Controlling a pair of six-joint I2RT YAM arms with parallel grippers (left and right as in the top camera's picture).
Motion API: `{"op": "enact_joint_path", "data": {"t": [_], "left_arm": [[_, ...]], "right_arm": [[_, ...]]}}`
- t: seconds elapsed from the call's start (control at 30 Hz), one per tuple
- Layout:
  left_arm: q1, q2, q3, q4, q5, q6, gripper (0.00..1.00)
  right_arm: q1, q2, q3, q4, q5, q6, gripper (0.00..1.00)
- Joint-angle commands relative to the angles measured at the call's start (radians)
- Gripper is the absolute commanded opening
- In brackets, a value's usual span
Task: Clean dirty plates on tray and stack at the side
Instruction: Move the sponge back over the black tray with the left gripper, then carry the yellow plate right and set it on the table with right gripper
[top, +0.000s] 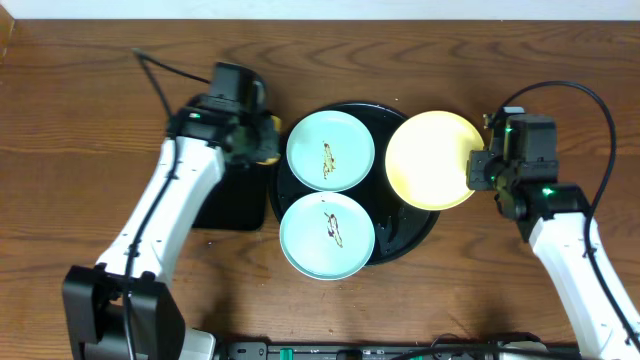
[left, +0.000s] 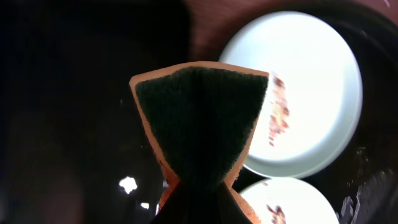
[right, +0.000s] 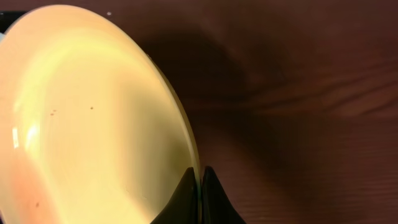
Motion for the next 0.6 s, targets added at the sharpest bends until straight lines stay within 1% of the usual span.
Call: {"op": "enact_joint_path", "data": {"t": [0.0,0.1,0.3,0.43,0.57], "left_arm": [[0.068,-0.02,-0.002,-0.015,-0.01,-0.005,0.08],[0.107,-0.02,-0.002,-0.024,-0.009,-0.005,0.08],[0.147,-0.02,-0.002,-0.029,-0.01,-0.005,0.08],[0.148,-0.02,-0.002,-0.029,-0.01,-0.005,0.08],[0.148,-0.02,-0.003,-0.029,-0.01,-0.005,0.08]], "right_arm": [[0.076,-0.022,0.0,0.018,0.232,-0.048,0.01],[0.151,-0.022,0.0,0.041,0.335,-0.074,0.01],[0.335,-0.019,0.0,0.083,0.653,-0.099,0.01],[0.434,-0.019,0.0,0.126,0.753,-0.192,0.01],[0.484,-0.019,-0.001,0.149,0.839,-0.257,0.01]]}}
